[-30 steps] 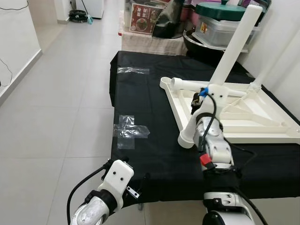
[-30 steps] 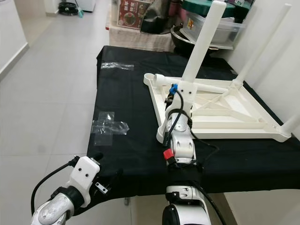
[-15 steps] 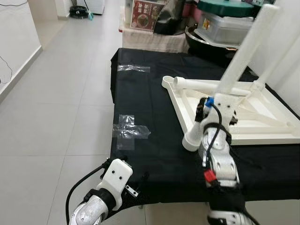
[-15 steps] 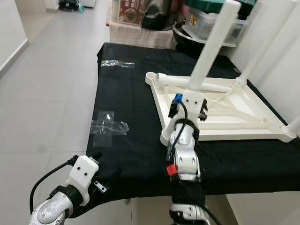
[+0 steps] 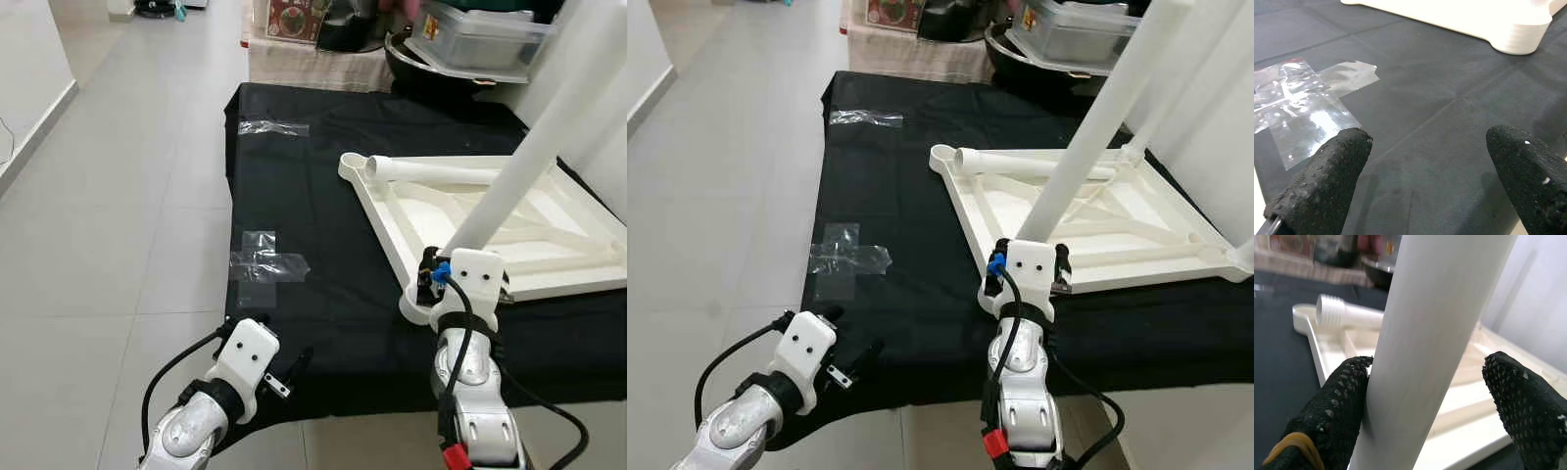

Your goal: Building children table

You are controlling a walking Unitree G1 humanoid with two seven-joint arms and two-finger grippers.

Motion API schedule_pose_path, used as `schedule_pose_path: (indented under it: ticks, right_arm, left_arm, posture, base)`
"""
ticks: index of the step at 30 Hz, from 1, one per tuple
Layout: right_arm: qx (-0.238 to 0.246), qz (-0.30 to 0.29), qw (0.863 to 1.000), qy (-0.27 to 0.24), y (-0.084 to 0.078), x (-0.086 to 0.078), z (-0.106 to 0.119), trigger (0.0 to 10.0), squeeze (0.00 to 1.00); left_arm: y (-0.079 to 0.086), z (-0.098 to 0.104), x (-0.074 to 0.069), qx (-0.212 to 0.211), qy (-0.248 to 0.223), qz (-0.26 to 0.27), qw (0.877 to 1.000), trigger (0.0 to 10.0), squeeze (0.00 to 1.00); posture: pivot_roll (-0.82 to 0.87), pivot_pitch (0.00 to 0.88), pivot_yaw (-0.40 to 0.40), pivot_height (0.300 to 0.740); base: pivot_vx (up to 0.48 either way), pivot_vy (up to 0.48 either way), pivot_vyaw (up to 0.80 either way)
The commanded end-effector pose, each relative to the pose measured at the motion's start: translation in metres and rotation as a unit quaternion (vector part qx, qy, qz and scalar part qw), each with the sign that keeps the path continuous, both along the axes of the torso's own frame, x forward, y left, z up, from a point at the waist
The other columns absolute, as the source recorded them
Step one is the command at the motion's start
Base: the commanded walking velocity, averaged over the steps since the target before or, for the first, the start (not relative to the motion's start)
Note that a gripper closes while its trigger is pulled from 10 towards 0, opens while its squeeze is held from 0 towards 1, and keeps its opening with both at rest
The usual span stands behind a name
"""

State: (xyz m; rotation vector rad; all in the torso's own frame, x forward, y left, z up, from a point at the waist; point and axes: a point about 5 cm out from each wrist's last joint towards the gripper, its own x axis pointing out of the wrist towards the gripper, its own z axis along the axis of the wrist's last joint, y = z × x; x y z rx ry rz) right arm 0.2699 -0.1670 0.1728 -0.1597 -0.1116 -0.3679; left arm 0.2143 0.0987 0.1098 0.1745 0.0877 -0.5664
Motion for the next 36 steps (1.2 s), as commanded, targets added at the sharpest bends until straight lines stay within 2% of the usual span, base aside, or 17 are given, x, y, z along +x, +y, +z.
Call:
schedule_pose_path:
  ticks: [1, 3, 8, 14, 16, 19, 20, 21, 23, 24, 25, 27, 28, 29, 30, 33, 36]
  right_arm:
    - [0.011, 0.010, 1.000, -0.021, 0.004, -0.002, 0.008, 10.0, 0.00]
    - [0.011, 0.013, 1.000, -0.024, 0.006, -0.004, 0.010, 10.0, 0.00]
    - [-0.072, 0.069, 0.993, -0.067, 0.030, -0.019, 0.018, 10.0, 0.00]
    - [-0.120, 0.089, 0.981, -0.120, 0.041, -0.024, 0.033, 10.0, 0.00]
    - [-0.137, 0.101, 0.974, -0.146, 0.045, -0.024, 0.041, 10.0, 0.00]
    - [-0.151, 0.174, 0.952, -0.203, 0.065, -0.018, 0.060, 10.0, 0.00]
    - [-0.151, 0.174, 0.952, -0.203, 0.065, -0.018, 0.060, 10.0, 0.00]
    - [-0.139, 0.205, 0.948, -0.202, 0.073, -0.013, 0.062, 10.0, 0.00]
    - [-0.085, 0.273, 0.946, -0.155, 0.092, 0.009, 0.054, 10.0, 0.00]
    - [-0.085, 0.273, 0.946, -0.155, 0.092, 0.009, 0.054, 10.0, 0.00]
    - [-0.060, 0.305, 0.943, -0.119, 0.104, 0.022, 0.046, 10.0, 0.00]
    - [-0.063, 0.305, 0.944, -0.106, 0.109, 0.037, 0.043, 10.0, 0.00]
    - [-0.063, 0.305, 0.944, -0.106, 0.109, 0.037, 0.043, 10.0, 0.00]
    - [-0.065, 0.296, 0.949, -0.091, 0.112, 0.049, 0.042, 10.0, 0.00]
    - [-0.065, 0.296, 0.949, -0.091, 0.112, 0.049, 0.042, 10.0, 0.00]
    - [-0.048, 0.259, 0.964, -0.022, 0.113, 0.085, 0.036, 10.0, 0.00]
    - [-0.042, 0.249, 0.968, -0.006, 0.112, 0.092, 0.035, 10.0, 0.00]
  left_arm:
    - [-0.001, -0.004, 0.000, -0.003, 0.007, -0.005, 1.000, 10.0, 0.00]
    - [-0.001, -0.004, 0.000, -0.003, 0.008, -0.006, 1.000, 10.0, 0.00]
    - [0.000, -0.005, 0.005, 0.001, 0.006, -0.010, 1.000, 10.0, 0.00]
    - [0.001, -0.008, 0.009, 0.003, 0.006, -0.011, 1.000, 10.0, 0.00]
    - [0.001, -0.008, 0.010, 0.003, 0.006, -0.011, 1.000, 10.0, 0.00]
    - [0.001, -0.009, 0.011, 0.004, 0.005, -0.009, 1.000, 10.0, 0.00]
    - [0.001, -0.009, 0.011, 0.004, 0.005, -0.009, 1.000, 10.0, 0.00]
    - [0.001, -0.009, 0.012, 0.004, 0.004, -0.008, 1.000, 10.0, 0.00]
    - [0.000, -0.009, 0.012, 0.004, 0.002, -0.006, 1.000, 10.0, 0.00]
    - [0.000, -0.009, 0.012, 0.004, 0.002, -0.006, 1.000, 10.0, 0.00]
    - [-0.001, -0.008, 0.012, 0.003, 0.001, -0.006, 1.000, 10.0, 0.00]
    - [-0.002, -0.007, 0.011, 0.003, -0.004, -0.005, 1.000, 10.0, 0.00]
    - [-0.002, -0.007, 0.011, 0.003, -0.004, -0.005, 1.000, 10.0, 0.00]
    - [-0.002, -0.006, 0.010, 0.003, -0.005, -0.005, 1.000, 10.0, 0.00]
    - [-0.002, -0.006, 0.010, 0.003, -0.005, -0.005, 1.000, 10.0, 0.00]
    - [-0.004, -0.004, 0.007, 0.000, -0.008, -0.006, 1.000, 10.0, 0.00]
    - [-0.005, -0.004, 0.006, -0.001, -0.009, -0.006, 1.000, 10.0, 0.00]
  posture:
    - [0.09, 0.077, -0.119, 0.740]
    - [0.09, 0.077, -0.119, 0.740]
    - [0.08, 0.064, -0.110, 0.740]
    - [0.07, 0.049, -0.098, 0.740]
    - [0.08, 0.045, -0.099, 0.740]
    - [0.08, 0.044, -0.099, 0.740]
    - [0.08, 0.044, -0.099, 0.740]
    - [0.08, 0.042, -0.107, 0.740]
    - [0.08, 0.044, -0.109, 0.740]
    - [0.08, 0.044, -0.109, 0.740]
    - [0.08, 0.045, -0.111, 0.740]
    - [0.09, 0.054, -0.124, 0.740]
    - [0.09, 0.054, -0.124, 0.740]
    - [0.09, 0.058, -0.128, 0.740]
    - [0.09, 0.058, -0.128, 0.740]
    - [0.10, 0.067, -0.141, 0.740]
    - [0.10, 0.068, -0.145, 0.740]
  base:
    - [0.000, 0.000, 0.00]
    - [0.000, 0.000, 0.00]
    - [0.000, 0.000, 0.00]
    - [0.000, 0.000, 0.00]
    - [0.000, 0.000, 0.00]
    - [0.000, 0.000, 0.00]
    - [0.000, 0.000, 0.00]
    - [0.000, 0.000, 0.00]
    - [0.000, 0.000, 0.00]
    - [0.000, 0.000, 0.00]
    - [0.000, 0.000, 0.00]
    - [0.000, 0.000, 0.00]
    - [0.000, 0.000, 0.00]
    - [0.000, 0.000, 0.00]
    - [0.000, 0.000, 0.00]
    - [0.000, 0.000, 0.00]
    - [0.000, 0.000, 0.00]
